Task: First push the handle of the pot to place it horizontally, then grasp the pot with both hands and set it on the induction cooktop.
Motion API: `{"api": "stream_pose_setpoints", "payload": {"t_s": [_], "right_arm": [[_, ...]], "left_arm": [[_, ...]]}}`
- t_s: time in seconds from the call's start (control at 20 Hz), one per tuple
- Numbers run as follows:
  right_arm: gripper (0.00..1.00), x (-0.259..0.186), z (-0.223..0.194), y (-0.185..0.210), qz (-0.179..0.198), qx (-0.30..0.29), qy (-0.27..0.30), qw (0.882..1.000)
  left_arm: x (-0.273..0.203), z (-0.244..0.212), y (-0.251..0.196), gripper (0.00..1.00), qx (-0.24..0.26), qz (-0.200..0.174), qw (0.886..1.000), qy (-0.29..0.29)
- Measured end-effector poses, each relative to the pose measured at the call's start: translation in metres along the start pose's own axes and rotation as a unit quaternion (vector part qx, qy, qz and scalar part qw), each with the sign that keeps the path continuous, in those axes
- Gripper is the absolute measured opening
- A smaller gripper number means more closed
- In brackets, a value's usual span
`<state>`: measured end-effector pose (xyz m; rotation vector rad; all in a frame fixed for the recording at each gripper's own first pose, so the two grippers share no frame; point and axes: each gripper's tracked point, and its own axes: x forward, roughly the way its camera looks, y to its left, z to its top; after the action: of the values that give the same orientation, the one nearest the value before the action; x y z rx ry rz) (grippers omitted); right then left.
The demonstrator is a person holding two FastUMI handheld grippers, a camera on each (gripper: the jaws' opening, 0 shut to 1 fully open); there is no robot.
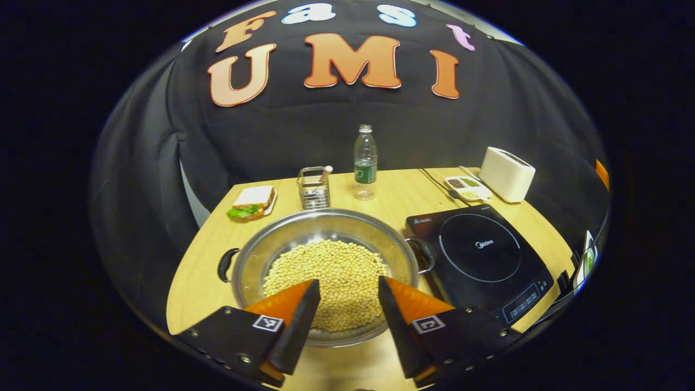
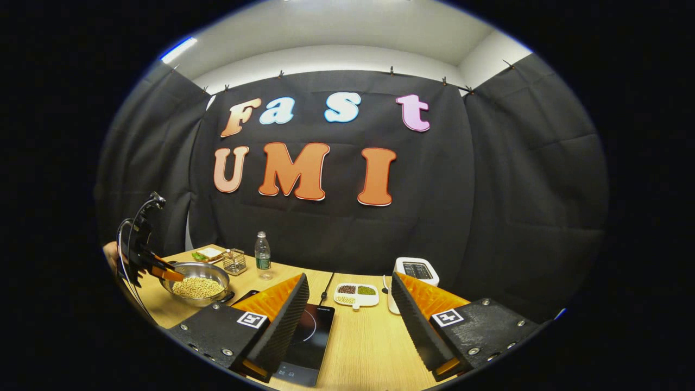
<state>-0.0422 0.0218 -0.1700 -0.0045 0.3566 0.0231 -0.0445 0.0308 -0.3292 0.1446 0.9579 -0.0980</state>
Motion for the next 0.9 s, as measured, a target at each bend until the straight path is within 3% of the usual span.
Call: {"api": "stream_pose_setpoints", "payload": {"t_s": [0.05, 0.15, 0.55, 0.9], "right_arm": [[0.95, 0.002, 0.0, 0.002, 0.001, -0.001, 0.0, 1.0], [0.95, 0.005, 0.002, 0.004, 0.004, 0.0, 0.003, 1.0], [0.95, 0.019, 0.004, 0.023, 0.019, 0.016, 0.005, 1.0], [0.95, 0.036, -0.01, 0.068, 0.05, 0.034, 0.033, 0.998]], "left_arm": [[-0.005, 0.004, 0.011, 0.84, 0.003, 0.011, 1.0, -0.004], [-0.017, 0.015, 0.03, 0.89, 0.01, 0.027, 0.999, -0.018], [-0.05, 0.05, 0.079, 0.91, 0.0, 0.073, 0.995, -0.075], [-0.049, 0.05, 0.079, 0.88, -0.011, 0.054, 0.994, -0.093]]}}
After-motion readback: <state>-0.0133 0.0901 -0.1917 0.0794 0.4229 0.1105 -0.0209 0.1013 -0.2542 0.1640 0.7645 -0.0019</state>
